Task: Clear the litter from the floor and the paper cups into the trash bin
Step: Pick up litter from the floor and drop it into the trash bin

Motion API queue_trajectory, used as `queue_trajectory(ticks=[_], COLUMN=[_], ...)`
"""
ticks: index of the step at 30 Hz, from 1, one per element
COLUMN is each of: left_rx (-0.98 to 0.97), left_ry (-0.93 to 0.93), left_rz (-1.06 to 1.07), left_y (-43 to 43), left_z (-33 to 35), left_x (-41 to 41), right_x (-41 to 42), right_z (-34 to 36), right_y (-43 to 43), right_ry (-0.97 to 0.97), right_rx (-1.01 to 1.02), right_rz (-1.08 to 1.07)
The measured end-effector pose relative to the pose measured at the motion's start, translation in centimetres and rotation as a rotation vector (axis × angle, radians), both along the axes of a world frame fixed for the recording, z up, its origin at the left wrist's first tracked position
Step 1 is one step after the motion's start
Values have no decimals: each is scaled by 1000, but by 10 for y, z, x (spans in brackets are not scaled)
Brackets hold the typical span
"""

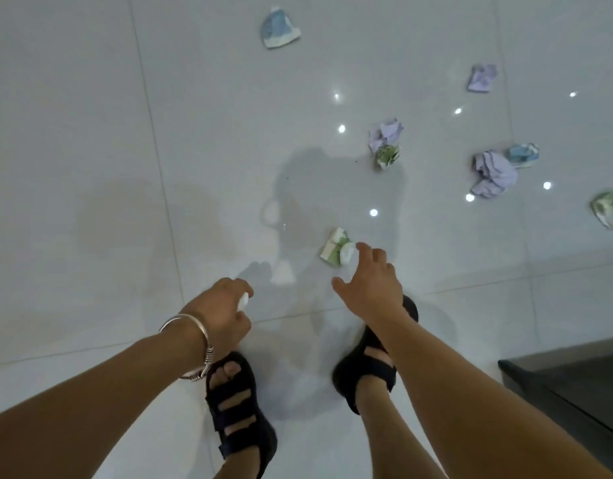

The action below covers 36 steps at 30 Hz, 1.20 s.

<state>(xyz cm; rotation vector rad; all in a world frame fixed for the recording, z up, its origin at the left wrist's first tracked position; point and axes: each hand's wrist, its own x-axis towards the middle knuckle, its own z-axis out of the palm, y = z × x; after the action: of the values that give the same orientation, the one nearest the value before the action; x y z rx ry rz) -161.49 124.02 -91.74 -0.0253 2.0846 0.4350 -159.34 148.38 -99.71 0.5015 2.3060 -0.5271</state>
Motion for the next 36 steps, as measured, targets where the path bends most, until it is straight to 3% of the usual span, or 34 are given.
queue_trajectory(ticks=[8, 12, 16, 24, 27, 36], left_rx=[-27, -50, -63, -99, -87, -35], left_ry=[67, 74, 93, 280, 365, 524], left_rz=[102, 107, 86, 195, 255, 312], left_y=[5, 8, 14, 2, -14, -139], left_z=[-97, -87, -16, 206, 284, 415], left_x=[-4, -11, -40, -148, -192, -300], right_x=[-21, -10, -35, -164, -221, -359], right_z=[-125, -111, -27, 235, 326, 493], right_y=[-10, -9, -7, -12, -24, -170], right_ry=[87, 43, 114, 351, 332, 386], right_rx=[173, 70, -54, -157, -148, -78], right_rz=[411, 345, 313, 424, 462, 583])
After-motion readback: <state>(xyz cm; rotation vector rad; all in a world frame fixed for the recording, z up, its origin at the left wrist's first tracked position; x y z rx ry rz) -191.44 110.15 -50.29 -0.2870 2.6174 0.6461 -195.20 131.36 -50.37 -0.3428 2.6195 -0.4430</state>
